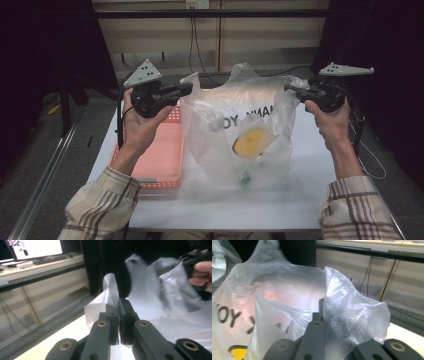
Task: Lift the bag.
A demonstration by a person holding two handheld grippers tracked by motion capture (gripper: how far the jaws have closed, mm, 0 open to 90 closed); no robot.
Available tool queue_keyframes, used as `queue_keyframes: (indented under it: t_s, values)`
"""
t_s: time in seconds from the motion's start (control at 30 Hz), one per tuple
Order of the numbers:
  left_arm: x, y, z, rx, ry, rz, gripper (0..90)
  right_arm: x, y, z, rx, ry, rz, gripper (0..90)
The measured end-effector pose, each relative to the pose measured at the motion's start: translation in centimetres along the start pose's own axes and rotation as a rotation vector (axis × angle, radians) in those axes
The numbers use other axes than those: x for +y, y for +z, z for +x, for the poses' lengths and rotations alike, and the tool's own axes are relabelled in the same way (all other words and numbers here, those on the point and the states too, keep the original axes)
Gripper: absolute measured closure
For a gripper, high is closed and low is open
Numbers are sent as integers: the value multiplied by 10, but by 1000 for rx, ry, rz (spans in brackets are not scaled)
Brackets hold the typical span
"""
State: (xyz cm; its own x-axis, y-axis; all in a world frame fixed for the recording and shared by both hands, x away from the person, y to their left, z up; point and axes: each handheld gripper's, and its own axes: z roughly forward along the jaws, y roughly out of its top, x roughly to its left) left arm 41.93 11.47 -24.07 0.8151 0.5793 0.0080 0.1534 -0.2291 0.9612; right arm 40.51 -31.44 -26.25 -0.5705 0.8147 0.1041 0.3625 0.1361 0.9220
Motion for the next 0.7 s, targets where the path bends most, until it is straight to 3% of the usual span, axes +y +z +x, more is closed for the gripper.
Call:
queue_keyframes:
  t_s: [0.07, 0.2, 0.33, 0.4, 0.5, 0.6, 0.7]
  values:
    - [-7, 6, 4, 31, -17, 15, 892, -7, 2, -3, -14, 9, 17, 900]
    - [-23, 24, 15, 47, -36, 65, 893, -19, 12, -11, -38, 29, 57, 900]
    - [-40, 40, 22, 32, -87, 91, 879, -29, 26, -19, -36, 55, 80, 900]
    - [-47, 45, 22, 33, -117, 106, 821, -34, 34, -22, -39, 63, 96, 878]
    - [-49, 46, 20, 45, -124, 101, 668, -37, 40, -22, -52, 65, 95, 748]
    - [-47, 42, 19, 48, -119, 87, 553, -36, 38, -21, -60, 69, 86, 617]
    - [-46, 37, 21, 67, -128, 74, 388, -32, 30, -22, -69, 75, 72, 542]
